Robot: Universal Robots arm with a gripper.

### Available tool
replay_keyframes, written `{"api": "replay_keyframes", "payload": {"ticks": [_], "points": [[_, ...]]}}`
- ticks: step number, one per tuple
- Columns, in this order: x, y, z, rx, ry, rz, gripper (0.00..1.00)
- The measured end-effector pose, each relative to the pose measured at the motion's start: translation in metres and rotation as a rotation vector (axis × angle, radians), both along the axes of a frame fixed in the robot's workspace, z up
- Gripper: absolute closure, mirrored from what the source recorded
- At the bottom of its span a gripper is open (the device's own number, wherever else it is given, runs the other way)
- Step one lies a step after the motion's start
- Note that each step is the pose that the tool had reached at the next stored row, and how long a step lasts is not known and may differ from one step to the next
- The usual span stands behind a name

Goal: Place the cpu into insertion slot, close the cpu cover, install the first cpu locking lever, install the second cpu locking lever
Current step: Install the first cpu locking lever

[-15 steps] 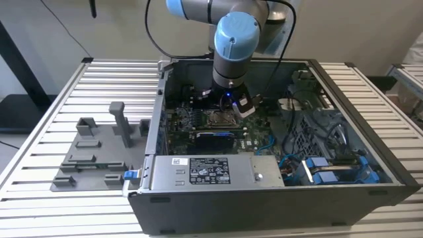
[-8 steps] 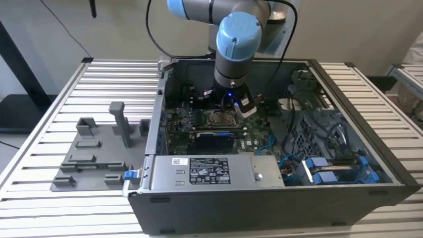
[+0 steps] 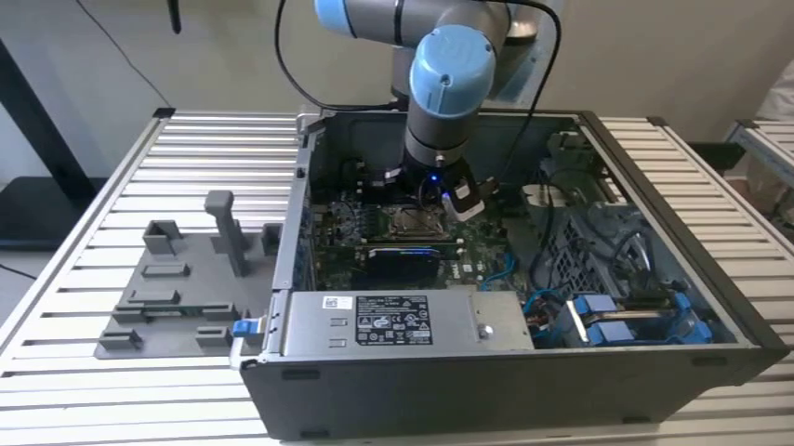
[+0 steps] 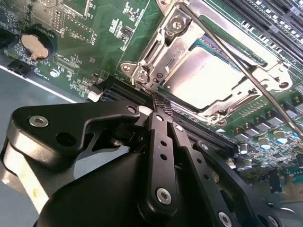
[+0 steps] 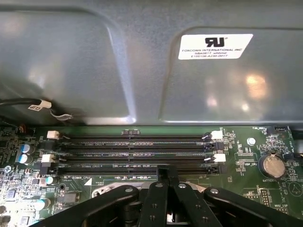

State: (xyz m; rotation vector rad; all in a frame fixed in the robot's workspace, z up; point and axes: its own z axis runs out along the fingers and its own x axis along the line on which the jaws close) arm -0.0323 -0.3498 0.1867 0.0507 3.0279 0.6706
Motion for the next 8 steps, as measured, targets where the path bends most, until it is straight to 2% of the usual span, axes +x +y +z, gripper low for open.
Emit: {"api": "replay_keyframes", "payload": {"ticks": [6, 8], "points": [[0.0004, -0.0003, -0.0001, 0.0213, -0.0002, 0.0, 0.89], [0.0003, -0.0007, 0.0, 0.0253, -0.0002, 0.0, 0.89]]}}
